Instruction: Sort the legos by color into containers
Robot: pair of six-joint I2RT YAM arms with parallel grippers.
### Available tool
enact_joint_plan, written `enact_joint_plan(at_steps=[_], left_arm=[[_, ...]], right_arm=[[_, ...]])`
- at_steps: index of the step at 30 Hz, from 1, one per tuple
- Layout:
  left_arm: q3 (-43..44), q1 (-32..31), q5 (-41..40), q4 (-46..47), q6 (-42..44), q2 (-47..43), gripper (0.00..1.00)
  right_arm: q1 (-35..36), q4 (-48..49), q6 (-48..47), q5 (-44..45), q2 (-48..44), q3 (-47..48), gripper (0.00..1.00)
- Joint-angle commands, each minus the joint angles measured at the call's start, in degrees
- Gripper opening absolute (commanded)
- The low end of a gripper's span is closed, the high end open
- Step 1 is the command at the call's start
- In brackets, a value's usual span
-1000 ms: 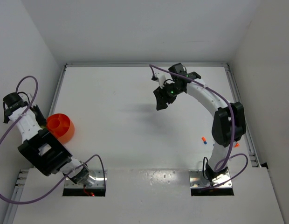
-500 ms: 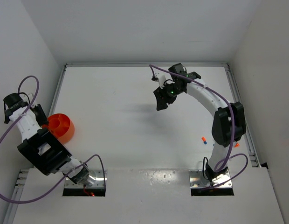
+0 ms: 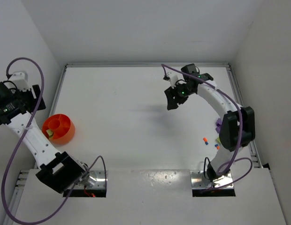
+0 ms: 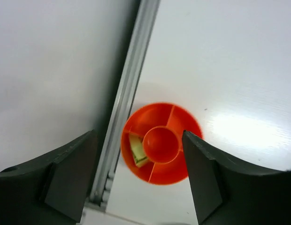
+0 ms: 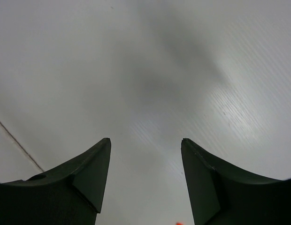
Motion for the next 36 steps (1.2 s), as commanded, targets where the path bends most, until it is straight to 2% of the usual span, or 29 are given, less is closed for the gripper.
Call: enact_joint_plan(at_steps=[1, 2, 5, 8, 11, 12, 15, 18, 21, 24, 28, 30, 35, 36], left_arm=[[4.6, -3.13, 14.74, -5.28, 5.97, -0.29, 0.79], [5.83, -7.58, 15.27, -5.98, 5.96, 0.58, 0.79], [5.84, -14.29, 15.27, -6.52, 5.44, 1.73, 0.79], [3.83, -26.65, 11.86, -3.11, 2.55, 2.87, 0.79], [3.2, -33.62, 9.65, -0.72, 0.78, 6.11, 0.79], [2.59, -37.82, 9.65, -0.02, 0.26, 6.99, 0.79], [2.59, -45.04, 8.15, 2.53, -1.41, 10.77, 0.79], [2.59, -49.45, 7.54, 6.13, -4.92, 13.49, 0.79], [1.98, -52.09, 3.95, 10.79, -7.57, 14.21, 0.79], [4.08, -54.39, -0.98, 11.94, -9.33, 16.05, 0.84], [10.29, -55.62, -5.02, 11.6, -11.26, 18.33, 0.98], [12.68, -55.62, -7.21, 10.02, -11.79, 20.26, 1.0], [14.63, -52.81, -6.62, 10.01, -14.94, 24.84, 1.0], [14.63, -52.11, -3.22, 10.01, -14.95, 25.54, 1.0]], right_arm=[[-3.6, -0.43, -1.21, 4.72, -6.19, -3.41, 0.62], [-5.35, -1.73, -2.51, 5.68, -7.16, -5.42, 0.62], [-8.52, -3.24, -4.36, 9.38, -12.16, -10.42, 0.62], [-14.14, -5.78, -8.39, 13.94, -19.0, -16.48, 0.67], [-17.31, -8.85, -12.53, 14.48, -23.41, -20.81, 0.65], [-19.32, -11.48, -16.02, 14.48, -26.12, -21.78, 0.63], [-23.1, -14.83, -21.92, 17.64, -30.96, -25.73, 0.59], [-26.53, -16.07, -25.1, 21.15, -32.39, -28.37, 0.59], [-28.57, -16.07, -25.64, 21.17, -31.26, -26.02, 0.58], [-29.97, -17.21, -25.02, 17.22, -26.69, -21.89, 0.58], [-30.5, -16.16, -30.27, 17.11, -26.84, -24.68, 0.57], [-31.03, -16.16, -32.66, 17.9, -28.16, -27.31, 0.56], [-31.03, -19.58, -32.15, 20.28, -26.95, -28.65, 0.56], [-31.03, -20.28, -31.53, 21.15, -26.24, -28.64, 0.56]])
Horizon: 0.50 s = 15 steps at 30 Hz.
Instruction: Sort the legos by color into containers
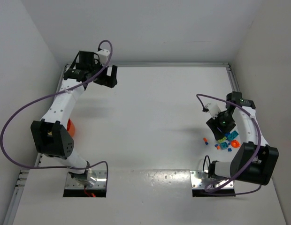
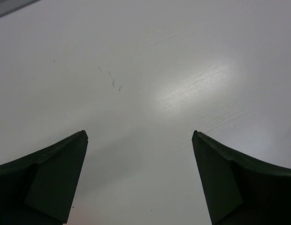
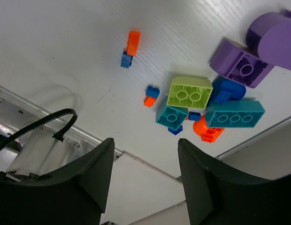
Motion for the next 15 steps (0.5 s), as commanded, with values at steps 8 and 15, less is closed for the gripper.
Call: enact_joint_plan(at_steps=[8, 15], left_arm=[[-5.3, 5.26, 5.66, 5.63, -3.42, 3.52, 1.0], [-4.0, 7.81, 9.17, 6.79, -4.64, 6.68, 1.0]], right_arm=[[0.63, -4.25, 13.09, 5.29, 10.11, 6.89, 0.65], [1.17, -3.71, 15.05, 6.61, 16.96, 8.65, 0.76]])
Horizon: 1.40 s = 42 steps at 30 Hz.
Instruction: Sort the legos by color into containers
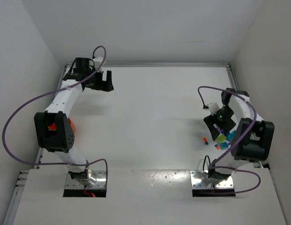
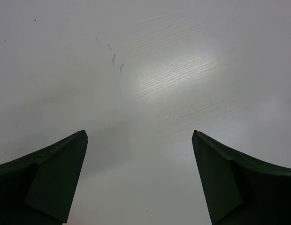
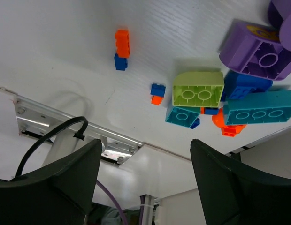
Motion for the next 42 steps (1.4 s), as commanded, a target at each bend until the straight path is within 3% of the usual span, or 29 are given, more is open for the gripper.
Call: enact_joint_plan(at_steps=[1, 9, 22, 42], left_arm=[[2.75, 1.37, 3.19, 2.2, -2.04, 1.85, 1.0], [6.53, 2.42, 3.81, 2.19, -3.19, 4.67, 1.0], [7.06, 2.95, 2.75, 2.19, -3.72, 5.73, 1.0], [9.26, 3.48, 3.37, 2.19, -5.39, 7.92, 1.0]], right_arm=[[0.34, 0.18, 2.35, 1.76, 2.81, 3.01, 0.76], [0.87, 4.12, 4.37, 5.36, 6.24, 1.96, 0.78], [0.87, 16.43, 9.64, 9.05, 1.58, -10.78, 0.87], [0.25, 21.1, 9.64, 11.6, 6.85, -10.35, 0.88]])
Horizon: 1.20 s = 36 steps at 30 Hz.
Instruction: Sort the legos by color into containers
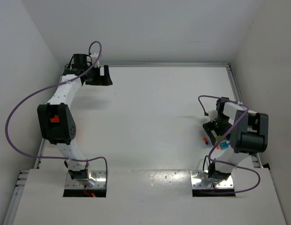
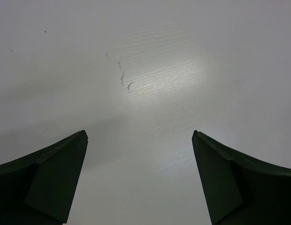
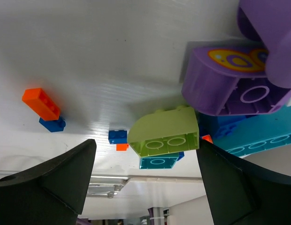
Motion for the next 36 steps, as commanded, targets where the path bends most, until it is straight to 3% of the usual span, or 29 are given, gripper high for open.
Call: enact_joint_plan(at_steps=[1, 8, 12, 29, 36], left_arm=[[2.57, 1.18, 0.81, 0.97, -0.73, 0.29, 1.0], [2.57, 1.18, 0.81, 0.97, -0.73, 0.82, 1.0], [2.57, 1.18, 0.81, 0.97, -0.73, 1.35, 1.0], [3.1, 1.18, 1.34, 1.5, -1.26, 1.35, 1.0], [0.74, 1.71, 2.12, 3.77, -1.26, -1.36, 1.0]], right_arm=[[-0.05, 0.23, 0.64, 0.37, 0.41, 1.28, 0.88], [-0.05, 1.37, 0.11, 0.37, 1.46, 1.81, 0.88], [-0.05, 1.37, 0.11, -1.12, 2.78, 3.64, 0.82], [0.47, -1.88, -2.79, -5.69, 2.69, 5.23, 0.28], [1.09, -8.29, 0.02, -18.58, 2.16, 12.61, 0.21]])
